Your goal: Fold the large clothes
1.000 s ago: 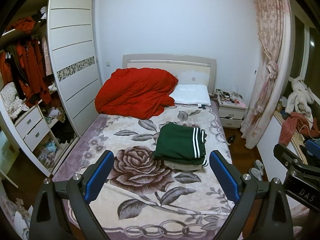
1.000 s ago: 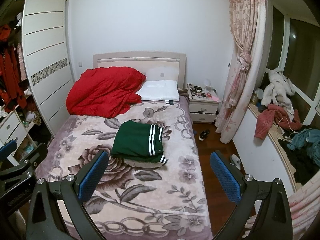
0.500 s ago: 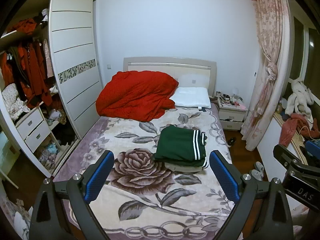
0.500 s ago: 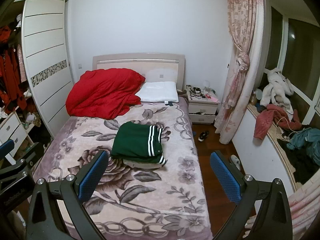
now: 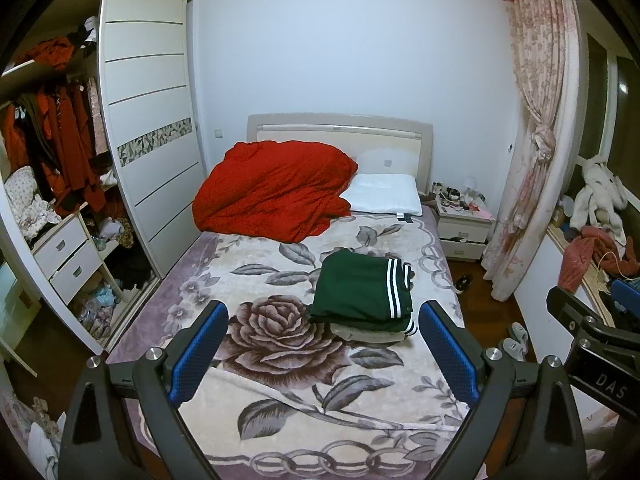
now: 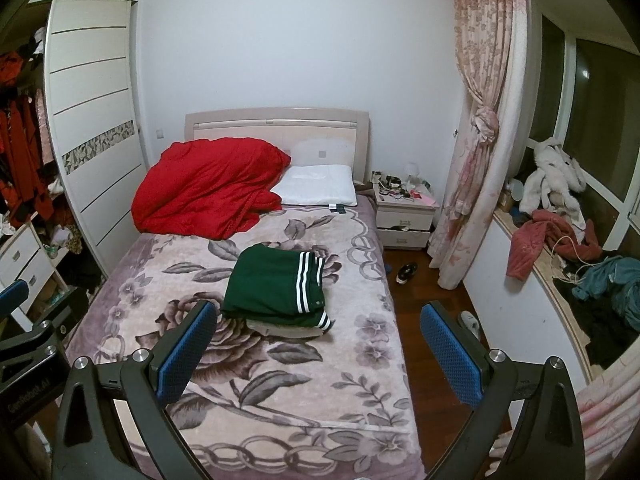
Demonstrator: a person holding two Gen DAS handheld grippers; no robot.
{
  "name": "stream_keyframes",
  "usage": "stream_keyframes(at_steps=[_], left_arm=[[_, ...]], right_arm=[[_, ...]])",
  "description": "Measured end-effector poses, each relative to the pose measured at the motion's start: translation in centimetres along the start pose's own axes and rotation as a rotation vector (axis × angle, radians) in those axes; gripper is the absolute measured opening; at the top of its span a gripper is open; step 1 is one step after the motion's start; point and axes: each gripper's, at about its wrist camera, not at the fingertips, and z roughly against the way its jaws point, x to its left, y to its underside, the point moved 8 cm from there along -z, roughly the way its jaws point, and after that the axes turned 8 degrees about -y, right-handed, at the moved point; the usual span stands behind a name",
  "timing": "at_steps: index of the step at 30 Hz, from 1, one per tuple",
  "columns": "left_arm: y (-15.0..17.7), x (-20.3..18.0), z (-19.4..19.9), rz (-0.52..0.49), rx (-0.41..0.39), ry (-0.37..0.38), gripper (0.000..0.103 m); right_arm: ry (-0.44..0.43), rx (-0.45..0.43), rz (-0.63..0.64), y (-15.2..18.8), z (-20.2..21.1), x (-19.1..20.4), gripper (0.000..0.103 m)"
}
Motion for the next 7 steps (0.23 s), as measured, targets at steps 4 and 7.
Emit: stream_keyframes(at_steps=[4,7], left_arm=[[0.01,0.06,0.17,0.008,-0.006,-0.007,0.097],[0.06,0.15,0.20,0.017,-0.008,-0.006,0.097]], right_arm=[[0.004,-0.001,-0.005,0.33,0.42,-0.13,0.103],[0.008,-0.002,-0.008,0.64,0.80,-0.23,0.103]])
